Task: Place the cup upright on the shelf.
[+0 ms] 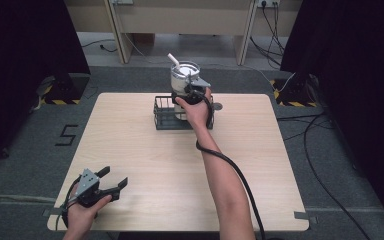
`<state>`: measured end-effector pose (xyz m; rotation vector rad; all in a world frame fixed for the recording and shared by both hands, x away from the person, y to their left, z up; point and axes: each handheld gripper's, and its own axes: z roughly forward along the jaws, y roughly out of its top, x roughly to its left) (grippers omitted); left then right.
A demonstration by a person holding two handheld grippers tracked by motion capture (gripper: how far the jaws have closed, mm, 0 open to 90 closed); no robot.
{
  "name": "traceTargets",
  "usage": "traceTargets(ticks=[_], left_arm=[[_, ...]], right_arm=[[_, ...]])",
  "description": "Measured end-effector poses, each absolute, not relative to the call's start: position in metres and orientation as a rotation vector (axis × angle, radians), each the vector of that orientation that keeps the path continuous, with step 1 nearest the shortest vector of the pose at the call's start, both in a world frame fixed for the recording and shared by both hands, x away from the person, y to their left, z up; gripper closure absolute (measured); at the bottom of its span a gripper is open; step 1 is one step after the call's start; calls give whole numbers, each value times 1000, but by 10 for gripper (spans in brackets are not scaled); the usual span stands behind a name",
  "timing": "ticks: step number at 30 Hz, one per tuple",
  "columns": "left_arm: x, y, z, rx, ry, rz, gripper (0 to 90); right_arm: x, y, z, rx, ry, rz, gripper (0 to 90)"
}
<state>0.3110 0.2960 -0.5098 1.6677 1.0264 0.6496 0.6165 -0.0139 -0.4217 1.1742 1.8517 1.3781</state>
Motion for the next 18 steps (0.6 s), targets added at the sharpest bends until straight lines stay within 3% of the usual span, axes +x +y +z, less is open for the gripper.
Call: traceTargets(ticks=[18], left_arm=[[311, 296, -510, 1674, 1023, 652, 171]], right_arm=[[607, -13, -430, 1101, 1817, 1406, 75]])
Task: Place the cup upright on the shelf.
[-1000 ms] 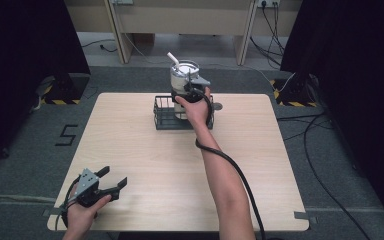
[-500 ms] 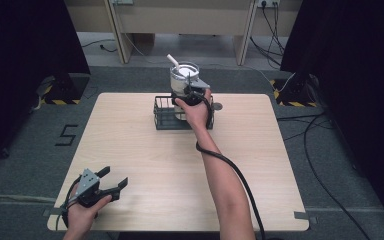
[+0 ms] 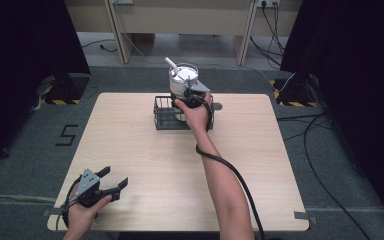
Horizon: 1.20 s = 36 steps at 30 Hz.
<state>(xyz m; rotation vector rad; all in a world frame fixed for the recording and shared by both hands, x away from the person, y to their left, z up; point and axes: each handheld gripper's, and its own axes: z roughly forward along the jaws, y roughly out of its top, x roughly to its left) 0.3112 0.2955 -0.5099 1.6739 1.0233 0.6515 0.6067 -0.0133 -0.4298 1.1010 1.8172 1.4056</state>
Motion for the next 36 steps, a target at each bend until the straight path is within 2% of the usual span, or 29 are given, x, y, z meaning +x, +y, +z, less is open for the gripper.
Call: traceTargets(ticks=[11, 36], left_arm=[[311, 295, -510, 1676, 1022, 652, 170], [311, 295, -510, 1678, 1020, 652, 170]], right_arm=[[605, -16, -431, 1110, 1820, 1424, 49], [595, -21, -429, 1102, 1803, 1452, 64]])
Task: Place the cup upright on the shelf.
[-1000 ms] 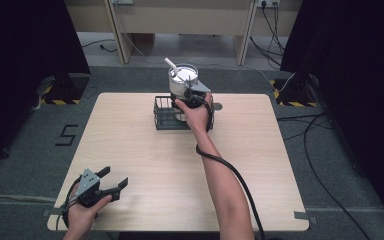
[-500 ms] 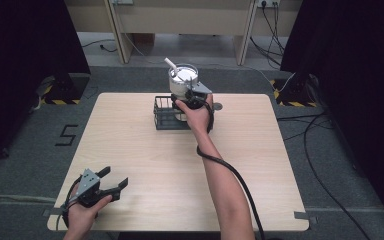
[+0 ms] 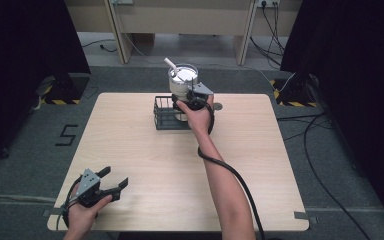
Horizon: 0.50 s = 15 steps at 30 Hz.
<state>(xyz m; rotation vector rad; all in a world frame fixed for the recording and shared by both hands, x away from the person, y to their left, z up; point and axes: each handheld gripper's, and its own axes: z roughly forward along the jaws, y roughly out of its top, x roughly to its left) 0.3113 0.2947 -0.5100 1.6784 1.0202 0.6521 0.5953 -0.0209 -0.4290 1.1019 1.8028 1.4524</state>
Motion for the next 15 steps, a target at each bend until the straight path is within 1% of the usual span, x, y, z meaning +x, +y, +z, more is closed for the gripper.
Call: traceTargets(ticks=[15], left_arm=[[311, 294, -510, 1677, 1020, 652, 170]], right_arm=[[586, -27, -425, 1093, 1804, 1462, 67]])
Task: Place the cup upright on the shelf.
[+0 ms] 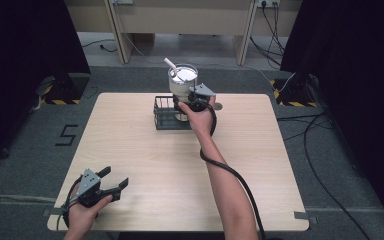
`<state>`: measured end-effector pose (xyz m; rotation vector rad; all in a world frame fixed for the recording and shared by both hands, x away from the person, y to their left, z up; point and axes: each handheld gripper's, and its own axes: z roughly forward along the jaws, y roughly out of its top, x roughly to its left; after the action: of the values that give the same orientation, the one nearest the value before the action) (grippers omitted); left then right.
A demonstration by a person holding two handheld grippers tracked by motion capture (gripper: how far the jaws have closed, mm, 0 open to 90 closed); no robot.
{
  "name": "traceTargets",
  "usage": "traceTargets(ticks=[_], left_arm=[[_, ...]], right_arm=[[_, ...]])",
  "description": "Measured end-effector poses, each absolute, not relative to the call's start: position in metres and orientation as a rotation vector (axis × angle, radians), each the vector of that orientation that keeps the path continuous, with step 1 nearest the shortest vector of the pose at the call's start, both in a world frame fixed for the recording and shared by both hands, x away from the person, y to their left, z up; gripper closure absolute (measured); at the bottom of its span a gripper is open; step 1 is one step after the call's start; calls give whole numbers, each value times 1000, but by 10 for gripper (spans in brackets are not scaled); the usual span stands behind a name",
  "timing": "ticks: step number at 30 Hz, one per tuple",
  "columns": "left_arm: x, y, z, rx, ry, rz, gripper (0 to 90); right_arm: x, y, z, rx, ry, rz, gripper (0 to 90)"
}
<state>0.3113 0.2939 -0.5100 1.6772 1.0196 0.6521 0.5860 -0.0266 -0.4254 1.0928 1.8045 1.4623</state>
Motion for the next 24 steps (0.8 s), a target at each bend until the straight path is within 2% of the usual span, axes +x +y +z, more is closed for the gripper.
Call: traceTargets(ticks=[24], left_arm=[[311, 293, -510, 1681, 1022, 664, 167]], right_arm=[[557, -60, -421, 1103, 1776, 1434, 108]])
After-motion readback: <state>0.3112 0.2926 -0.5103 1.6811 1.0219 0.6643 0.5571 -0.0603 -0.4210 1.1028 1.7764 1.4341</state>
